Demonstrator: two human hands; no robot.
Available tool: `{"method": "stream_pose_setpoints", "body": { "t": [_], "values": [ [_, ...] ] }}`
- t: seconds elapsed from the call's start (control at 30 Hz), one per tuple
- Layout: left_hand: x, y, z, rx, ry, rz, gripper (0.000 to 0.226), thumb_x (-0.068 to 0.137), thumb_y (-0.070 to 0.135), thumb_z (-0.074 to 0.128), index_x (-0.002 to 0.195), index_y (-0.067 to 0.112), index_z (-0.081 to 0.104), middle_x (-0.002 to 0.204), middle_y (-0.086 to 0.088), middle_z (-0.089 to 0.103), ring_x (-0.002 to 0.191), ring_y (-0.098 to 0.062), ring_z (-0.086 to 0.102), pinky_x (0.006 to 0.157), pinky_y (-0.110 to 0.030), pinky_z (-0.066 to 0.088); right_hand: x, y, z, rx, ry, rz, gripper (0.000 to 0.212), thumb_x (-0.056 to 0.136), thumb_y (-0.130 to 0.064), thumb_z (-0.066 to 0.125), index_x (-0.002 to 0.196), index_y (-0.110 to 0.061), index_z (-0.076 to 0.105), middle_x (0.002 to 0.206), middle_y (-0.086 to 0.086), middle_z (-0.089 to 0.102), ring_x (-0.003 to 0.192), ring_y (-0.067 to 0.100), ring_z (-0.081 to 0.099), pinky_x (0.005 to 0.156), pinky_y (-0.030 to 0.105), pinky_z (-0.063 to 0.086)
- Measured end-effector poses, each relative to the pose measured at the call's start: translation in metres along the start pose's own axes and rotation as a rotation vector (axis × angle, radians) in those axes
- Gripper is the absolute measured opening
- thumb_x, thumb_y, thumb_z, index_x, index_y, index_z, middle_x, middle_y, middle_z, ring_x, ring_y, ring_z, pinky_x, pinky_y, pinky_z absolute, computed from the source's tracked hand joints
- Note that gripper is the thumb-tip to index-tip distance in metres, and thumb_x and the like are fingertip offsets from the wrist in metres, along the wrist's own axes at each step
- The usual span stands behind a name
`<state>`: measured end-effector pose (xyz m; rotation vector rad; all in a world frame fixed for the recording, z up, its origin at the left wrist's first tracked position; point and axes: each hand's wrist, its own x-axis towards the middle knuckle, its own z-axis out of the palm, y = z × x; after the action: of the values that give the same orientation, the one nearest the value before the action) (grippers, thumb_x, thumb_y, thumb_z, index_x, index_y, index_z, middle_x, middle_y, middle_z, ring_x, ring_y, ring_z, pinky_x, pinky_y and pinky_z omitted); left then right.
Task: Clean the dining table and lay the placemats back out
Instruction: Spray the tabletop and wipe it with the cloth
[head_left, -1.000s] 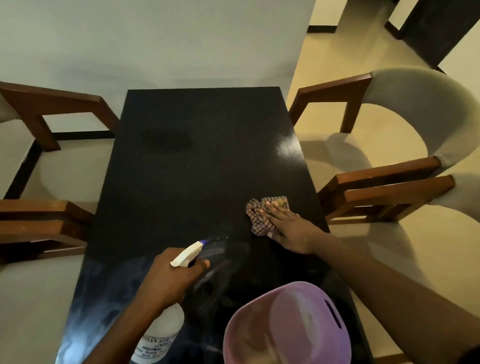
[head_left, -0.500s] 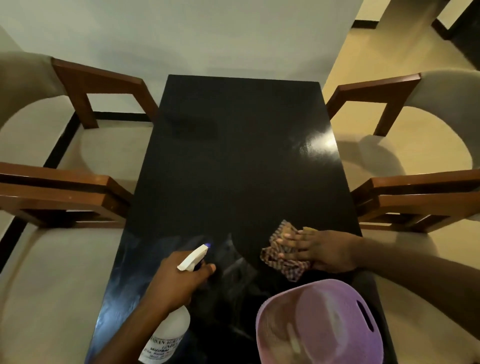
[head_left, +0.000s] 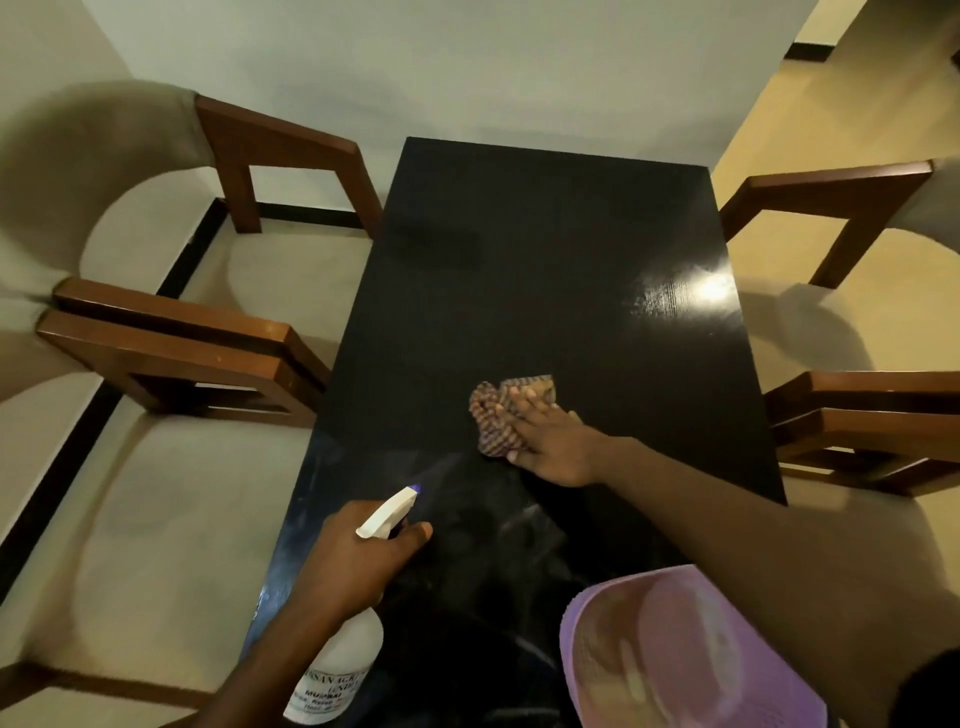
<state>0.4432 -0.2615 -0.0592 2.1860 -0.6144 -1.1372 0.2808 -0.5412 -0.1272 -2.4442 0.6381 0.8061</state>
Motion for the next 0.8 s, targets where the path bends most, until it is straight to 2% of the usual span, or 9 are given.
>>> {"method": "stream_pose_setpoints", "body": {
  "t": [0.1, 0.17, 0.2, 0.27, 0.3, 0.43, 0.63, 0.73, 0.8],
  "values": [
    [-0.008, -0.005, -0.01, 0.0, -0.018, -0.008, 0.032, 0.089, 0.036, 0.082, 0.081, 0.008, 0.069, 0.063, -0.009, 0.073, 0.056, -0.019, 0.072, 0.053, -0.029, 0.053, 0.004, -0.066, 0.017, -0.019, -0.076, -0.042, 0.077, 0.106, -0.059, 0.035, 0.165, -0.034, -0.009, 0.171, -0.002, -0.026, 0.158, 0.025, -0.023, 0.123, 0.065, 0.001],
    [-0.013, -0.009, -0.016, -0.009, -0.027, -0.015, 0.042, 0.079, 0.051, 0.086, 0.078, 0.012, 0.07, 0.065, -0.008, 0.073, 0.056, -0.016, 0.07, 0.058, -0.032, 0.056, -0.004, -0.098, 0.035, -0.047, -0.154, -0.059, 0.078, 0.106, -0.056, 0.037, 0.165, -0.035, -0.01, 0.171, -0.004, -0.028, 0.157, 0.022, -0.025, 0.125, 0.065, 0.001],
    [-0.015, -0.013, -0.02, -0.037, -0.027, -0.038, 0.043, 0.073, 0.057, 0.089, 0.082, 0.019, 0.072, 0.073, -0.007, 0.076, 0.067, -0.016, 0.074, 0.069, -0.037, 0.06, -0.011, -0.108, 0.043, -0.065, -0.189, -0.059, 0.079, 0.106, -0.052, 0.039, 0.165, -0.035, -0.01, 0.17, -0.005, -0.028, 0.157, 0.021, -0.025, 0.125, 0.065, 0.002],
    [-0.022, -0.018, -0.025, -0.141, 0.008, -0.084, 0.042, 0.071, 0.049, 0.093, 0.1, 0.029, 0.071, 0.101, -0.001, 0.077, 0.096, -0.023, 0.075, 0.09, -0.047, 0.061, -0.028, -0.118, 0.053, -0.109, -0.233, -0.027, 0.082, 0.105, -0.046, 0.044, 0.166, -0.033, -0.01, 0.17, -0.004, -0.029, 0.158, 0.021, -0.024, 0.126, 0.063, 0.004],
    [-0.023, -0.021, -0.028, -0.16, 0.013, -0.075, 0.041, 0.072, 0.045, 0.093, 0.104, 0.029, 0.071, 0.104, 0.0, 0.077, 0.097, -0.023, 0.075, 0.091, -0.049, 0.061, -0.036, -0.119, 0.054, -0.129, -0.24, -0.002, 0.085, 0.104, -0.043, 0.047, 0.166, -0.03, -0.009, 0.17, -0.002, -0.028, 0.158, 0.023, -0.021, 0.127, 0.062, 0.006],
    [-0.03, -0.026, -0.037, -0.011, -0.032, 0.05, 0.028, 0.088, 0.036, 0.083, 0.078, 0.012, 0.071, 0.071, -0.008, 0.075, 0.055, -0.018, 0.068, 0.062, -0.043, 0.054, -0.058, -0.101, 0.045, -0.059, -0.194, 0.197, 0.093, 0.101, -0.036, 0.057, 0.167, -0.024, -0.008, 0.173, 0.005, -0.02, 0.161, 0.031, -0.009, 0.128, 0.059, 0.013],
    [-0.04, -0.036, -0.05, -0.027, 0.005, 0.071, 0.027, 0.09, 0.031, 0.082, 0.08, 0.007, 0.072, 0.072, -0.01, 0.074, 0.052, -0.017, 0.064, 0.057, -0.036, 0.051, -0.026, -0.07, 0.02, 0.107, -0.094, 0.439, 0.093, 0.102, -0.031, 0.054, 0.165, -0.017, -0.013, 0.171, 0.013, -0.023, 0.16, 0.038, -0.011, 0.129, 0.057, 0.008],
    [-0.042, -0.042, -0.057, -0.031, 0.055, 0.04, 0.026, 0.089, 0.031, 0.083, 0.079, 0.01, 0.072, 0.068, -0.006, 0.074, 0.054, -0.018, 0.068, 0.059, -0.039, 0.056, 0.003, -0.084, 0.016, 0.128, -0.029, 0.415, 0.093, 0.1, -0.035, 0.052, 0.166, -0.02, -0.012, 0.172, 0.009, -0.023, 0.16, 0.037, -0.013, 0.126, 0.064, 0.008],
    [-0.044, -0.045, -0.061, -0.038, 0.097, 0.022, 0.023, 0.089, 0.03, 0.083, 0.078, 0.013, 0.072, 0.066, -0.001, 0.073, 0.058, -0.019, 0.07, 0.06, -0.037, 0.057, 0.019, -0.104, 0.017, 0.07, 0.014, 0.32, 0.086, 0.103, -0.04, 0.046, 0.166, -0.022, -0.01, 0.173, 0.006, -0.021, 0.16, 0.033, -0.013, 0.127, 0.061, 0.005]
  ]
}}
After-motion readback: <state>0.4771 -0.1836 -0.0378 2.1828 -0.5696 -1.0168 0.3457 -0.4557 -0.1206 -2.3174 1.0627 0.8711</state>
